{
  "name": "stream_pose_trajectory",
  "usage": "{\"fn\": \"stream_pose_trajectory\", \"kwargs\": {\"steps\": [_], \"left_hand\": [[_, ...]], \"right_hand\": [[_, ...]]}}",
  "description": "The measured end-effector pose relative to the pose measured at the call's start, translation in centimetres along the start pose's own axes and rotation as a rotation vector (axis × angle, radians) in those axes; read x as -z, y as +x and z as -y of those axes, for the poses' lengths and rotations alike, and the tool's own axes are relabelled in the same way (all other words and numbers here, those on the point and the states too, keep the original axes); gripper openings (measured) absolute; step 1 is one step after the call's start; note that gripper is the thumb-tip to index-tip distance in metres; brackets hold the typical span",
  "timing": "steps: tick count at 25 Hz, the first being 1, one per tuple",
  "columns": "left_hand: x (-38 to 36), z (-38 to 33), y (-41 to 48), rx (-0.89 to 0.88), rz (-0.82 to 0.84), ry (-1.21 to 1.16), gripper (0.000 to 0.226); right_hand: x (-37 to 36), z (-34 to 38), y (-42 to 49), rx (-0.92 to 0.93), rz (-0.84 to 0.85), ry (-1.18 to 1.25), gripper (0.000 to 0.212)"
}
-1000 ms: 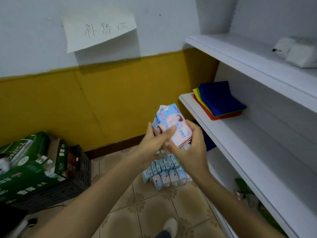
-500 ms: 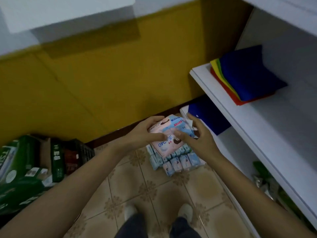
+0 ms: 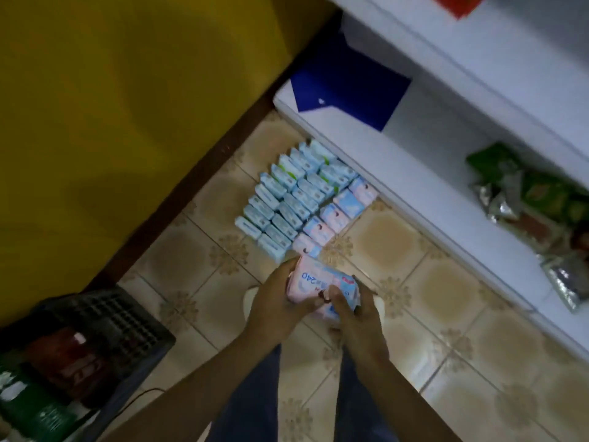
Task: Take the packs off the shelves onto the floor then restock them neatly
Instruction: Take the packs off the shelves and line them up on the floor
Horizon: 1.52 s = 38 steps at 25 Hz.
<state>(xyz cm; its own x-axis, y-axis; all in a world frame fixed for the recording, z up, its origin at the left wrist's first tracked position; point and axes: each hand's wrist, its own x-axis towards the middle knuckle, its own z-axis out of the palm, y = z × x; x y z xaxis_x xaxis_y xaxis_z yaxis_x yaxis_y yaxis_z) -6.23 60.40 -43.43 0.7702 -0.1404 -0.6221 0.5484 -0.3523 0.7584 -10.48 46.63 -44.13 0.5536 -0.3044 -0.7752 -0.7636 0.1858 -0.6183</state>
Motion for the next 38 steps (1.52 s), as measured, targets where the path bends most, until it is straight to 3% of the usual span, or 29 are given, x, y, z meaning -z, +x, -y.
{"fn": "stream_pose_trajectory", "kwargs": {"steps": [6, 8, 12, 15, 20, 23, 25, 27, 31, 36, 38], "left_hand": [[0.7, 15.4, 10.1, 0.144, 0.089, 0.174, 0.061], [-1.0, 21.2, 14.2, 0.168, 0.06, 0.23, 0.079], [-5.1, 30.9, 22.4, 0.451, -0.003, 0.113, 0.064], [-7.1, 35.9, 27.5, 0.604, -0.022, -0.109, 0.048], [-7.7, 38.9, 30.8, 0.619, -0.063, -0.257, 0.058], [-7.1, 38.2, 29.6, 0.63, -0.107, -0.329, 0.041], [-6.7, 36.9, 28.9, 0.655, -0.14, -0.371, 0.03], [-6.2, 35.0, 28.3, 0.633, -0.102, -0.242, 0.035], [-5.3, 29.0, 25.6, 0.405, 0.112, 0.256, 0.05], [-3.3, 19.9, 20.4, -0.228, 0.167, 1.089, 0.067], [-2.0, 14.9, 18.3, -0.324, 0.154, 1.292, 0.074]], "right_hand": [[-4.7, -13.8, 11.5, -0.136, 0.021, -0.275, 0.032], [-6.4, -18.1, 16.7, -0.162, 0.002, -0.326, 0.028], [-8.5, -25.8, 28.5, -0.152, -0.035, -0.466, 0.032], [-8.4, -29.1, 35.6, -0.196, 0.008, -0.506, 0.037], [-8.3, -31.5, 40.0, -0.289, -0.013, -0.249, 0.047], [-8.7, -31.0, 38.5, -0.409, -0.003, 0.149, 0.059], [-8.6, -29.8, 37.2, -0.44, 0.016, 0.243, 0.056], [-8.0, -27.9, 35.8, -0.42, 0.09, 0.081, 0.053], [-5.0, -23.2, 32.0, -0.225, 0.116, -0.531, 0.069], [0.2, -13.5, 24.8, 0.276, 0.128, -1.424, 0.082], [1.6, -8.2, 21.6, 0.399, 0.122, -1.647, 0.084]]}}
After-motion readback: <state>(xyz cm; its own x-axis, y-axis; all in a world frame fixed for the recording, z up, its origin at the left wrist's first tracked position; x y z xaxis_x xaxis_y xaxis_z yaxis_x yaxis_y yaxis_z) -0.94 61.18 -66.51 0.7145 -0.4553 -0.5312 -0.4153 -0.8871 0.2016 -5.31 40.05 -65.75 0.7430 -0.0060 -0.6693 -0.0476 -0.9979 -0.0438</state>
